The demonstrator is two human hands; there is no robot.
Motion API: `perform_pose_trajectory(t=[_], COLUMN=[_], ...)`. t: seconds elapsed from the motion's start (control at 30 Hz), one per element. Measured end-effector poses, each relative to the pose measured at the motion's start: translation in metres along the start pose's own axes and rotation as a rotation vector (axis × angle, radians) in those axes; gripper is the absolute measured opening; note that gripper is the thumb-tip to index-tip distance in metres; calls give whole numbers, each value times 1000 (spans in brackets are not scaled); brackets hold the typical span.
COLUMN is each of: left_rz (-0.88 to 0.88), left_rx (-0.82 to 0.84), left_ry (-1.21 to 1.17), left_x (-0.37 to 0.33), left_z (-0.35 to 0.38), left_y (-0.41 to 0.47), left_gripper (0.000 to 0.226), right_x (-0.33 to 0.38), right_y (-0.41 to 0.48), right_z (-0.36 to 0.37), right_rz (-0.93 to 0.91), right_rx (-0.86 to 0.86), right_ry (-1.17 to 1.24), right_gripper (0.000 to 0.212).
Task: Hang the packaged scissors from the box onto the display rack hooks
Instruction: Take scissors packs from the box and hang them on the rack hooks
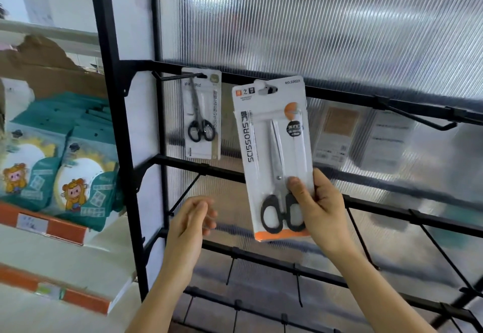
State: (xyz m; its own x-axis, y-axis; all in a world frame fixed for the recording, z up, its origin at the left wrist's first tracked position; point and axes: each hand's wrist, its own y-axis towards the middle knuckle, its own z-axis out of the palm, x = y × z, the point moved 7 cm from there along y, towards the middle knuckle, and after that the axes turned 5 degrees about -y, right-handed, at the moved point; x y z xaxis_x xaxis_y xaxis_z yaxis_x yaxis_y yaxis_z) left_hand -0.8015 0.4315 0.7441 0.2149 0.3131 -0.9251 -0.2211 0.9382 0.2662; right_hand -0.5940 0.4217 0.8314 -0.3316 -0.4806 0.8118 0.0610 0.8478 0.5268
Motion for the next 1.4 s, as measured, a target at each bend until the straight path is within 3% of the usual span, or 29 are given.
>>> perform_pose_trajectory(t=[0.23,0.47,0.5,0.57,0.63,0.87,1.03,1.2,1.4], left_rz=[-21,-34,-27,9,50,51,137,151,131], left_rx=[24,133,151,194,260,691,1004,1272,1583], left_ry=[24,79,85,98,144,253,211,261,558], left_x=[-3,-5,-6,-9,-9,27,37,78,168], left_z=[2,13,15,19,29,144,256,345,437], left_y=[2,10,11,12,12,-33,-118,-213,-335], left_gripper=[22,21,21,21,21,17,8,11,18], right_x=[-13,-63,-73,-90,-97,-118,-101,-137,-185], right_y=[-1,73,84,98,92,-32,-116,-228,-397], right_z=[-1,13,17,17,9,-73,-168,-290,-404], right_rz=[78,340,399,499,504,427,332,657,1091], right_rx=[-46,-95,-72,-41,-63,-160,-303,-560,-690], right_ry=[-26,-133,-182,-278,-312,-339,-471,-537,-602], right_gripper=[28,18,23,58,72,35,32,24,17])
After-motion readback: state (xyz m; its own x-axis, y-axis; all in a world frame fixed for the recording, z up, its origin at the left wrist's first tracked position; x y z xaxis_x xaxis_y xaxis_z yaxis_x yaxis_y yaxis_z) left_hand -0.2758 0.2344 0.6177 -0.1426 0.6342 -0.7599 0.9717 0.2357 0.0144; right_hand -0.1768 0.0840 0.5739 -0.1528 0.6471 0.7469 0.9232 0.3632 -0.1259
